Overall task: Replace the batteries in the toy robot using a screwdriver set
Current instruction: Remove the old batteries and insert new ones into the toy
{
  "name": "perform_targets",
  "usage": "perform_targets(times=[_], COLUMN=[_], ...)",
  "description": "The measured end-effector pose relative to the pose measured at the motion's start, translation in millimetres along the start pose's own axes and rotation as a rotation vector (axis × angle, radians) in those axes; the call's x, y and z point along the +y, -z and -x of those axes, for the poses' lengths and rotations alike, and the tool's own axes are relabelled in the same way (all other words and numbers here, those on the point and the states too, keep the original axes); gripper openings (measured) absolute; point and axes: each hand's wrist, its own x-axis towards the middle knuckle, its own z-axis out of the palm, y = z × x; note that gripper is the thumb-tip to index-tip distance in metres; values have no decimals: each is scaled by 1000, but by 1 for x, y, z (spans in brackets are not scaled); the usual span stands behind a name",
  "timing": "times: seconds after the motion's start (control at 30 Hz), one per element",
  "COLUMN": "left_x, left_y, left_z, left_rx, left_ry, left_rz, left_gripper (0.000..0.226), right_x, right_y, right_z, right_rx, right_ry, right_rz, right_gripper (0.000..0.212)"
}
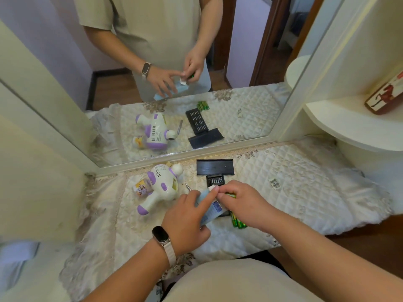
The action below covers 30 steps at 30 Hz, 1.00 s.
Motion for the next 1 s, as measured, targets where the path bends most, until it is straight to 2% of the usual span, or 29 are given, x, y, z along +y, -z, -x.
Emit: perform_targets(times=[0.07, 0.2, 0.33, 0.4, 0.53, 0.7, 1.0], left_x=[-1, -4, -3, -4, -6, -11, -14], left_y=[-3, -5, -2, 0, 4, 9, 18], left_z=[1, 3, 4, 3, 0, -9, -27], left_rx=[-6, -20, -12, 12, 71, 82, 130], left_ry=[-5, 1, 5, -8, -14, -31, -48], left_rz=[12, 80, 153, 184, 242, 244, 223], left_gripper=[105, 86, 83, 83, 82, 84, 82], right_x=[0, 3, 7, 6, 1, -11, -20], right_y=[2, 6, 7, 9, 15, 24, 40], right_z=[0, -2, -7, -9, -12, -18, -34], right_rx=[-24, -39, -14, -17, -22, -19, 2], right_ry=[-28, -147, -243, -274, -266, -178, -145], right_rz=[-63, -404, -633, -707, -669, -464, -237], right_gripper=[19, 13, 5, 10, 9, 6, 15])
